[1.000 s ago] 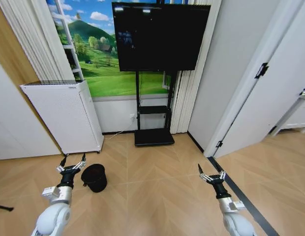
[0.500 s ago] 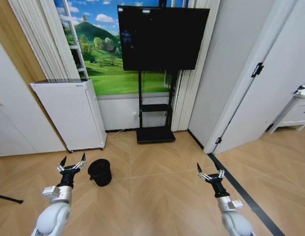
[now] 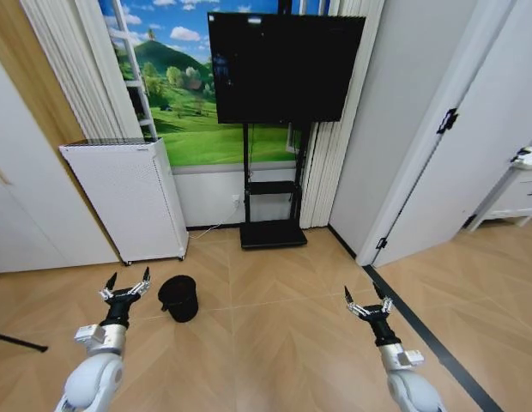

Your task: Pick up the trash bin and place the garbage on the floor into it.

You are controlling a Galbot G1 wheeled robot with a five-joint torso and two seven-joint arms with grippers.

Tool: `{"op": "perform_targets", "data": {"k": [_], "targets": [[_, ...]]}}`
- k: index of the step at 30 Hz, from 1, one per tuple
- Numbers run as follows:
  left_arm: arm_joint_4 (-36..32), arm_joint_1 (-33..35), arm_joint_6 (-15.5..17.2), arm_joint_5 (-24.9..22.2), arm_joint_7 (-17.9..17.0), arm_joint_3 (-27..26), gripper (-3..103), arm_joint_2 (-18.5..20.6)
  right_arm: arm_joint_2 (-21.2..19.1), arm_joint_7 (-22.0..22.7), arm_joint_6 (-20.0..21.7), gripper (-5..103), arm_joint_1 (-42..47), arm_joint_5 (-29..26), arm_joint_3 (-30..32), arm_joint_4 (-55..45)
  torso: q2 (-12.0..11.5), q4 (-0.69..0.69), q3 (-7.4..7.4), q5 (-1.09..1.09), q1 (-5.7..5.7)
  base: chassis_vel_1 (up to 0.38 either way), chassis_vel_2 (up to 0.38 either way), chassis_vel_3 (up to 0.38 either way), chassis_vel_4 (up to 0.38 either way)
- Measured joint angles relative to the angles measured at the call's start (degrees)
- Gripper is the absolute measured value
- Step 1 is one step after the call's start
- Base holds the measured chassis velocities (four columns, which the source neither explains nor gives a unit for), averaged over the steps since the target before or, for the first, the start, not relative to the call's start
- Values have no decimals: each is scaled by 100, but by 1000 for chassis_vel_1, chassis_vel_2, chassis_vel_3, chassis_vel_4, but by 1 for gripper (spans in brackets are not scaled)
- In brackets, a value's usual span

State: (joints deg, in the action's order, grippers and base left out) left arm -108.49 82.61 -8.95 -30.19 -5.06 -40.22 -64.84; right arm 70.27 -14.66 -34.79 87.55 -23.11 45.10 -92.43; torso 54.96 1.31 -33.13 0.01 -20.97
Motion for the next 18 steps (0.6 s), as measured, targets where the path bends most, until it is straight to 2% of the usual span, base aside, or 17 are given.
{"op": "perform_targets", "data": {"k": [8,14,15,18], "targets": [[-7,29,-11,23,25,-12,100,-27,-15,-35,-123,100,-42,-44,-13,44,-2,-1,0,-3,-1,236,194,-241,-202],[10,25,-13,27,41,-10,100,-33,-20,-32,-108,100,-64,-23,-5,89,-4,1,0,-2,-1,65,29,-21,-60],[10,24,-15,27,45,-10,100,-33,-16,-33,-111,100,-73,-25,-5,108,-4,1,0,6,-1,-52,-30,44,35],[17,24,-16,29,57,-2,100,-37,-17,-33,-94,100,-73,-39,-4,112,-4,2,-1,0,-2,-17,-16,12,12]]}}
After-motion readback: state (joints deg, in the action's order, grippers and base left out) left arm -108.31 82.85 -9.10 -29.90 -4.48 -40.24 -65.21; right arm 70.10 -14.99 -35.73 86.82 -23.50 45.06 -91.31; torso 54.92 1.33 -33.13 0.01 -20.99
